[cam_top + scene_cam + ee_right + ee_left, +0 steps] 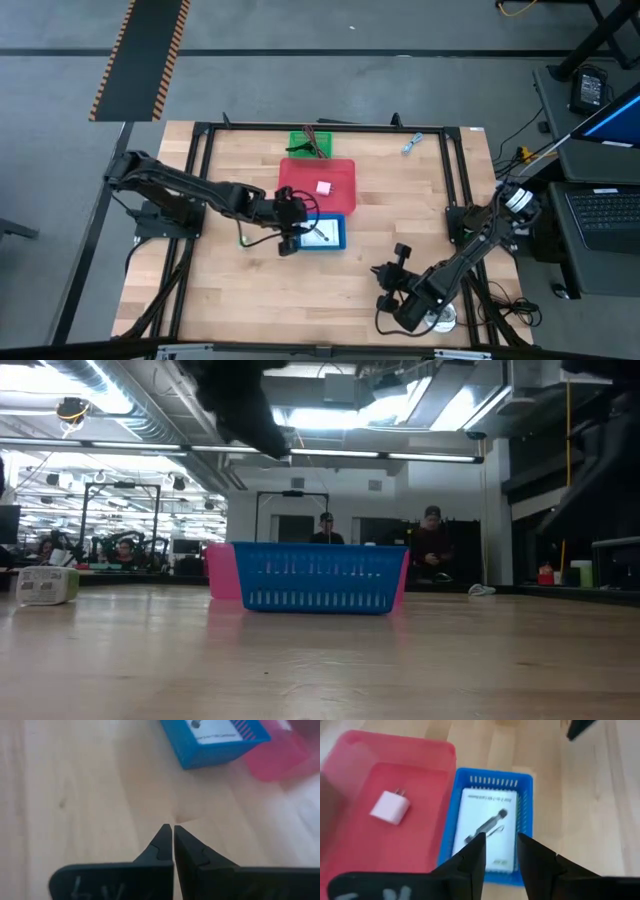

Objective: Pick and place items into bin
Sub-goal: Put the white charger cable into the green bin

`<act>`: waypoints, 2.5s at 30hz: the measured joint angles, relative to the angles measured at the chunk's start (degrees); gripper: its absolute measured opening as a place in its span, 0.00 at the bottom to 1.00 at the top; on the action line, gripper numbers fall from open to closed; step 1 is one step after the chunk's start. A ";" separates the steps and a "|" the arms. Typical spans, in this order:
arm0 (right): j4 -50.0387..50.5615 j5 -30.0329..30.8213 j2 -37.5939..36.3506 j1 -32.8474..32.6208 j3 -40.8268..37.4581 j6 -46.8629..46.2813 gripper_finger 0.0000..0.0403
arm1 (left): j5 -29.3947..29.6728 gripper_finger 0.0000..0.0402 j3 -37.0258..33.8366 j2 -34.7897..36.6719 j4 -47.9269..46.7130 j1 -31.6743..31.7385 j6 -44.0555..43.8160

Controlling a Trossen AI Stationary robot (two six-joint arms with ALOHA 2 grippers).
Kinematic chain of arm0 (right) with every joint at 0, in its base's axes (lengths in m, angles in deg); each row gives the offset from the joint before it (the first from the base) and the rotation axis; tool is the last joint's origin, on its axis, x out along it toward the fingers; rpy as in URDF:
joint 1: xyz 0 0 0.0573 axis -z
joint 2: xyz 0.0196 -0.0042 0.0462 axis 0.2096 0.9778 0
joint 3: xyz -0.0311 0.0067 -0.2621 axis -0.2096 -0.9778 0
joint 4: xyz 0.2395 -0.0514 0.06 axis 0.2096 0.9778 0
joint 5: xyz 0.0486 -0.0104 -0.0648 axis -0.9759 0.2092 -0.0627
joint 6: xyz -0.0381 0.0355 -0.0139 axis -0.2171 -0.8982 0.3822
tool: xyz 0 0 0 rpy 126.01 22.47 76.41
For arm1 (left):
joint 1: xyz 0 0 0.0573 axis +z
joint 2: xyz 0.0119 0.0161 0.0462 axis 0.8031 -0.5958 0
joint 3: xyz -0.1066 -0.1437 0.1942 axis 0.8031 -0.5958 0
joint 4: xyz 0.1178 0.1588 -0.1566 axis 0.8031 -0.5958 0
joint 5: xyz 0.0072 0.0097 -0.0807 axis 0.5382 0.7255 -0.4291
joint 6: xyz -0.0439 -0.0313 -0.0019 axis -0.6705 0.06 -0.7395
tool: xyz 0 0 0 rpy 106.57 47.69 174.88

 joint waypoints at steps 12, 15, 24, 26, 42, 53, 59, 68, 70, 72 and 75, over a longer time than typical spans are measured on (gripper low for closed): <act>0.81 0.25 -3.47 8.62 4.52 15.94 0.00 | 6.54 0.03 -2.26 9.30 -8.61 -3.83 9.48; 1.50 1.43 -6.91 9.31 4.52 15.93 0.00 | 6.55 0.01 -5.02 11.02 -8.48 -4.09 9.13; 11.85 6.97 -13.71 12.04 4.52 12.02 0.00 | 6.50 0.01 -16.55 18.51 0.70 -3.65 14.72; 15.36 7.37 -14.11 13.62 4.45 10.07 0.00 | 6.30 0.01 -19.43 21.14 4.14 -2.85 16.79; 25.93 5.26 -19.77 30.73 4.41 7.64 0.00 | 2.95 0.01 -28.68 32.76 12.78 6.54 19.53; 21.55 -7.92 -29.75 44.90 -4.06 12.59 0.00 | 2.91 0.01 -28.68 32.64 12.22 6.45 19.47; 18.56 -16.13 -34.91 53.75 -5.95 15.58 0.00 | 2.91 0.01 -28.68 32.62 12.29 6.45 18.32; 18.11 -18.94 -34.85 61.43 -5.95 15.62 0.00 | 2.94 0.01 -28.68 32.62 12.41 6.45 15.03; 17.89 -20.52 -34.71 62.72 -5.96 15.75 0.00 | 2.94 0.01 -28.68 32.62 12.71 6.45 14.00; 17.85 -21.99 -34.71 63.95 -5.95 15.75 0.00 | 2.95 0.01 -28.68 32.62 12.79 6.45 13.34; 17.79 -23.02 -34.71 65.09 -5.95 15.68 0.00 | 2.94 0.01 -28.68 32.62 12.79 6.45 13.32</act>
